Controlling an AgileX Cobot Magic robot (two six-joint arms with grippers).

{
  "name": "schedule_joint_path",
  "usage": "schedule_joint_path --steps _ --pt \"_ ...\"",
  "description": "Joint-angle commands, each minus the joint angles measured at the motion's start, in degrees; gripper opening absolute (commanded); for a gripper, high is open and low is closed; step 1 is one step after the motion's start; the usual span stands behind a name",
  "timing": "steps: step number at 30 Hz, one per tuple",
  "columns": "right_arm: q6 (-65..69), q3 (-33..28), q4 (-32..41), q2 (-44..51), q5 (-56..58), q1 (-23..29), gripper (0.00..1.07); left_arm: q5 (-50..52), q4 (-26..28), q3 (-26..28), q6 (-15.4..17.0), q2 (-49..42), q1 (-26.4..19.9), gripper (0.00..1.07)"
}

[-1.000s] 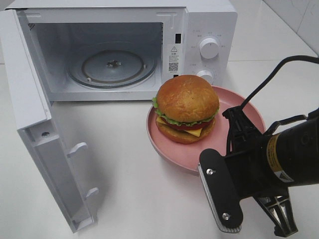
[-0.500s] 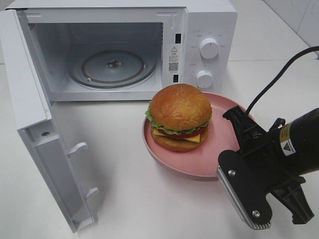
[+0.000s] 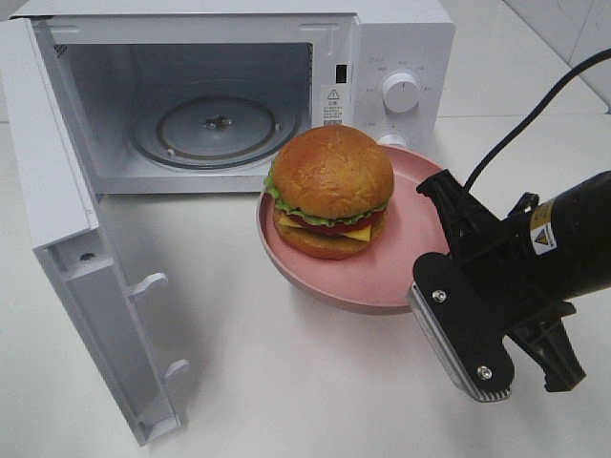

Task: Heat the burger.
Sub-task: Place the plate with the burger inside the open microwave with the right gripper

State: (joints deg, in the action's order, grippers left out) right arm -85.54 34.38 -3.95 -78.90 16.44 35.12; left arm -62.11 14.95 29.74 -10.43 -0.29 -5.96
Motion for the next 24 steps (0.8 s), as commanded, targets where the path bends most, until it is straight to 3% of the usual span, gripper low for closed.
schedule_joint_path --steps 1,14,24 --pt "-0.63 0.86 0.06 0.06 -2.86 -0.23 0.0 0.74 0.11 -0.17 0.0 -0.97 -0.11 1.0" --pt "-0.57 6.65 1.89 -6.59 -3.61 -0.06 0.0 0.74 0.11 -0.17 0.0 -0.97 -0.11 1.0" --pt "1.83 12.26 1.83 -13.01 -3.61 3.21 0.0 0.74 0.11 -0.17 0.0 -0.97 -0.11 1.0"
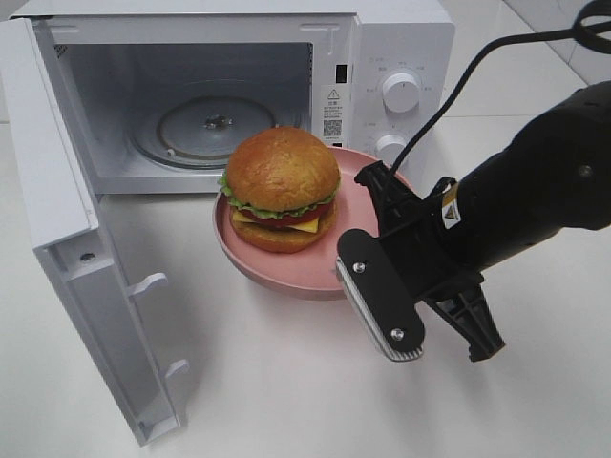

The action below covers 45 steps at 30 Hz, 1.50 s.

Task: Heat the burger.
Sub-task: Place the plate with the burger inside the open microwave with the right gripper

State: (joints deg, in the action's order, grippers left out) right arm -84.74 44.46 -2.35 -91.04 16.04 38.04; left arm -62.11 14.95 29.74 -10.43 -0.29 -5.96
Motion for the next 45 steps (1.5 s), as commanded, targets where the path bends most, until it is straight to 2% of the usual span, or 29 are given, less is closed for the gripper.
schedule_joint_path --steps 1,22,32,45 --pt "1.03 2.86 0.23 -1.43 -3.21 0.29 0.0 0.74 0.11 -0.17 0.0 -0.97 -0.11 1.0" --pt "3.38 13.75 0.34 -8.88 -1.78 3.15 0.0 0.74 0.11 -0.17 0.11 -0.97 -0.11 1.0" --pt "5.67 23.2 0.11 -15.24 2.64 3.15 0.0 0.74 0.06 -0.17 0.06 -0.97 -0.11 1.0" --pt "7.05 30.6 -2.18 -20.17 4.47 3.15 0.0 0.74 0.06 -0.17 0.06 -0.97 -0.11 1.0"
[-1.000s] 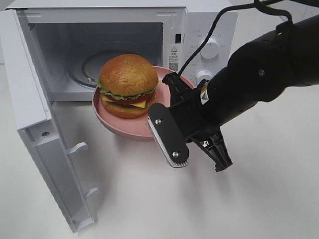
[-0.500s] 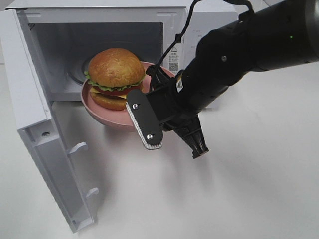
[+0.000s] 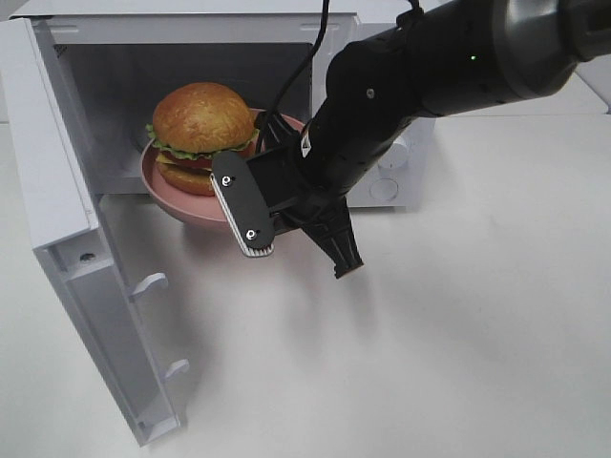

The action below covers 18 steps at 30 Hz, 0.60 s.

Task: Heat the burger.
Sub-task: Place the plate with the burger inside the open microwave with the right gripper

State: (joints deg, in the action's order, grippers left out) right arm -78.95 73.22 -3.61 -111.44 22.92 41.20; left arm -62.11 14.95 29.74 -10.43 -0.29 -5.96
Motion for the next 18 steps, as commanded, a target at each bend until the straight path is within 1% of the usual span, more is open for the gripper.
schedule_joint_path --steps 1,10,12,13,15,16,17,18 --pt "2.35 3.21 -1.95 -0.63 -1.43 0.0 0.0 0.74 0.06 -0.17 0.06 -0.97 -0.11 1.0" --pt "3.78 8.25 -3.44 -3.67 -0.92 0.0 0.0 0.74 0.06 -0.17 0.06 -0.97 -0.11 1.0" --pt "4.41 10.71 -4.64 -4.87 0.23 0.0 0.0 0.74 0.06 -0.17 0.06 -0.97 -0.11 1.0" --pt "4.41 10.71 -4.64 -4.87 0.23 0.0 0.0 0.74 0.06 -0.17 0.06 -0.97 -0.11 1.0" --pt "5.61 13.52 -5.1 -6.76 2.29 0.0 0.0 0.74 0.06 -0.17 0.11 -0.97 -0.11 1.0" --pt "5.61 13.52 -5.1 -6.76 2.29 0.0 0.0 0.74 0.06 -0.17 0.11 -0.97 -0.11 1.0" --pt "6.13 15.3 -5.1 -7.85 3.09 0.0 0.0 0.74 0.06 -0.17 0.11 -0.97 -0.11 1.0" --pt "6.13 15.3 -5.1 -7.85 3.09 0.0 0.0 0.74 0.06 -0.17 0.11 -0.97 -0.11 1.0"
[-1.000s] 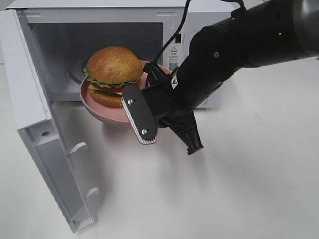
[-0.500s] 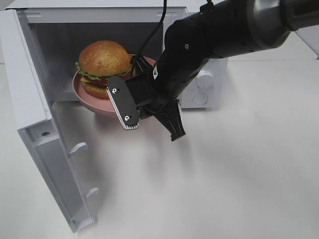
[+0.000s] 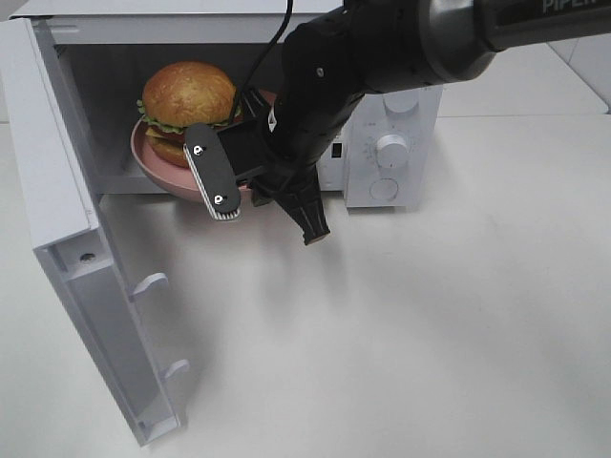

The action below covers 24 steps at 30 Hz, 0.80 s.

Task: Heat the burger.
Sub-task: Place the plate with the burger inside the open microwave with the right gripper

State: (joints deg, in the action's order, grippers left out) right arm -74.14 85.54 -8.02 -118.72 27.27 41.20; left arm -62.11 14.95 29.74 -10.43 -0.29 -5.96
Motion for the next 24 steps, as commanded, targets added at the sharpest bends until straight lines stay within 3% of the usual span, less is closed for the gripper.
schedule_joint_path --steps 1,13,24 --pt "1.78 3.9 -0.69 -1.03 -0.92 0.0 0.0 0.74 0.06 -0.17 0.11 -0.97 -0.11 1.0" --pt "5.21 13.81 -2.18 -7.62 2.35 -0.4 0.0 0.74 0.06 -0.17 0.11 -0.97 -0.11 1.0" --pt "7.85 18.16 -3.95 -10.6 2.35 -1.2 0.0 0.74 0.0 -0.17 0.11 -0.97 -0.11 1.0"
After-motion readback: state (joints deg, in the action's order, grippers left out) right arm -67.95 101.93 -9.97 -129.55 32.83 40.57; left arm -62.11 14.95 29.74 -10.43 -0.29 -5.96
